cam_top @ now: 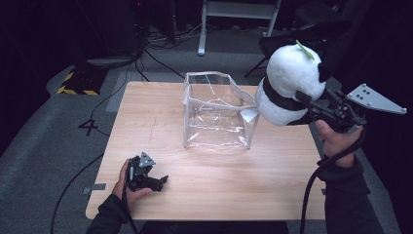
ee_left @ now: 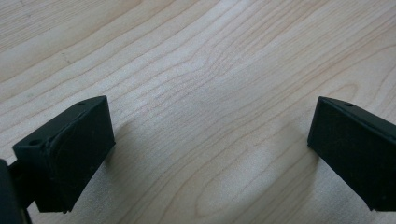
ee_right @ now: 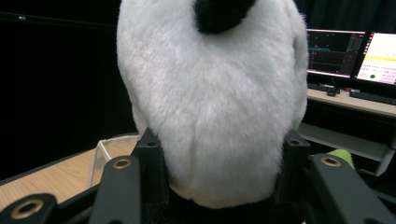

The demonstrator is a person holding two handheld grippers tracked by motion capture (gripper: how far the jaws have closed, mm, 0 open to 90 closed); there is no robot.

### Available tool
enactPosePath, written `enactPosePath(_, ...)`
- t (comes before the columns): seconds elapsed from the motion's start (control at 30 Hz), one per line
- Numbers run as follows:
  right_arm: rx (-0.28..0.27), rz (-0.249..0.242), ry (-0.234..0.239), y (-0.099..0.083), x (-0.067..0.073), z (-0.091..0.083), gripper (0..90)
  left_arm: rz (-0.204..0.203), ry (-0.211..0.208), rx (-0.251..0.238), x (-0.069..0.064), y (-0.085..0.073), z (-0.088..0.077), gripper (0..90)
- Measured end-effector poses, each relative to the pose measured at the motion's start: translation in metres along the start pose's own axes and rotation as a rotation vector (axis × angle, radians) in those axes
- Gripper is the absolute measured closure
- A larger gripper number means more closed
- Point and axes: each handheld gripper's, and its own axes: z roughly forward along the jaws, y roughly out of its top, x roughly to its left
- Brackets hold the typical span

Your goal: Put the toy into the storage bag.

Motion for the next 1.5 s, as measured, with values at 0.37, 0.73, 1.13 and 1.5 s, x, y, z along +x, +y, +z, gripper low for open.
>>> enactPosePath(0.37,0.005,-0.002,0.018,0.011,0.007,0.021,49.9,0.0,0.0,0.0,0.0,0.0,0.0,0.6)
enactPosePath(0.73,0.016,-0.01,0.038,0.016,0.02,0.051,49.8,0.0,0.0,0.0,0.0,0.0,0.0,0.5)
enactPosePath(1.13,0.029,-0.018,0.069,0.017,0.032,0.081,49.9,0.0,-0.001,0.0,0.0,0.0,0.0,0.5)
enactPosePath(1.5,0.033,0.017,0.09,0.014,0.038,0.111,49.9,0.001,-0.001,0.001,0.0,0.0,0.0,0.5)
